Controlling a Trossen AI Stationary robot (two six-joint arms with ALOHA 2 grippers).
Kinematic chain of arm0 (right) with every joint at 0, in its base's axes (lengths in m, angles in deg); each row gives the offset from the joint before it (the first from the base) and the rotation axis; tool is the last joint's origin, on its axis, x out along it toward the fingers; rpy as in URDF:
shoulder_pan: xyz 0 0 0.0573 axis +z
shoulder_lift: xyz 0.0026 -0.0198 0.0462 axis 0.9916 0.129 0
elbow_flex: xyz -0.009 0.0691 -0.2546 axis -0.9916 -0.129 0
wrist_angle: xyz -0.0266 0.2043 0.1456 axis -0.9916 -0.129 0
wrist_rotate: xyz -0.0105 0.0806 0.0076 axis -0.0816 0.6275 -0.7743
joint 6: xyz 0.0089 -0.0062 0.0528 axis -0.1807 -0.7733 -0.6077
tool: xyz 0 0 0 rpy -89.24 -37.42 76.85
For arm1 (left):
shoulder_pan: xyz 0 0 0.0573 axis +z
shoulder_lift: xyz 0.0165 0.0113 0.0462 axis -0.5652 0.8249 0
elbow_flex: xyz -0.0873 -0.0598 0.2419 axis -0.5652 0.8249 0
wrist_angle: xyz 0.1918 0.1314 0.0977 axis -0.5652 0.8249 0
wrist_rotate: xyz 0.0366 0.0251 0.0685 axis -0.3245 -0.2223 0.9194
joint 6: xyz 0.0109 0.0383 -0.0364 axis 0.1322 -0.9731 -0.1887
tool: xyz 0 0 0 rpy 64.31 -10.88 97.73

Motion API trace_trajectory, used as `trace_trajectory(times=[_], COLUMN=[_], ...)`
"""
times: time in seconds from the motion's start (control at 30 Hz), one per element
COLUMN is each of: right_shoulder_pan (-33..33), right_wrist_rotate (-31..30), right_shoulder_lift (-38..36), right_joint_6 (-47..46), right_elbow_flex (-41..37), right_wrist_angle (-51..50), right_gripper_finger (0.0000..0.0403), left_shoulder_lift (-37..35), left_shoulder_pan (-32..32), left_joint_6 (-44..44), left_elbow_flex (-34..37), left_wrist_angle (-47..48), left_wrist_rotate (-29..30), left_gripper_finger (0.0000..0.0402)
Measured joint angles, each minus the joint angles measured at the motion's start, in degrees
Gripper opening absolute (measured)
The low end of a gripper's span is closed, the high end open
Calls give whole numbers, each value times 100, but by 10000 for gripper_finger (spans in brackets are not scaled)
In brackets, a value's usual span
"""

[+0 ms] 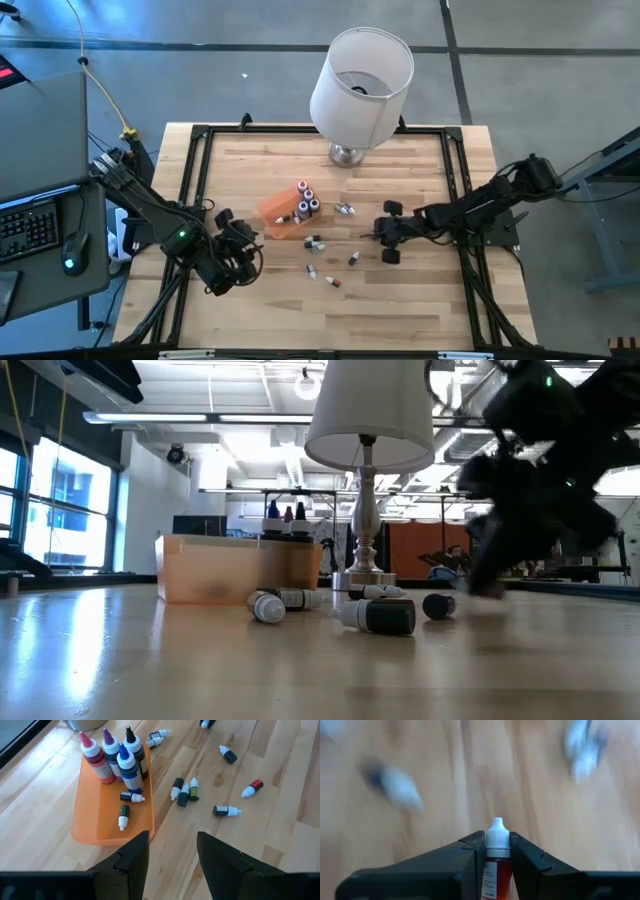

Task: Pick & Place food coloring
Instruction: Put the top right small red food coloring bottle into the bin, then put the small left red food coloring bottle into the bin

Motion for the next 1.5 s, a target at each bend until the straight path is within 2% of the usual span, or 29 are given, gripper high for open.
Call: trace_trajectory(times=[0.17,0.3,0.4,0.53,0.67,0.83,0.93,1.0,1.1,1.17,1.5], right_shoulder_pan=[241,463,541,467,311,-11,-191,-280,-366,-386,-336], right_wrist_rotate=[-263,-766,-1217,-1358,-1899,-2432,-2380,-2139,-1716,-1533,-1957], right_shoulder_lift=[99,592,1209,2199,3182,3952,4289,4508,4778,4870,4804], right_joint_6=[-214,527,1022,1385,1577,1689,1484,1350,1361,1428,2121], right_elbow_flex=[11,253,852,2042,3279,4585,5211,5573,5969,6116,6179], right_wrist_angle=[2408,4719,5233,4741,3959,2770,2028,1590,1019,1005,1057], right_gripper_finger=[73,77,70,69,73,71,72,75,78,82,137], left_shoulder_lift=[2,2,2,-27,-118,-118,-116,-116,-116,-114,-112], left_shoulder_pan=[0,0,2,2,2,1,2,2,2,2,1], left_joint_6=[-9,-13,-13,91,114,107,107,107,105,105,96], left_elbow_flex=[0,0,0,0,0,0,0,0,0,0,0], left_wrist_angle=[3,9,23,114,249,243,240,238,238,238,236], left_wrist_rotate=[109,293,533,875,833,668,662,662,664,662,654], left_gripper_finger=[163,163,163,163,162,162,162,162,162,162,162])
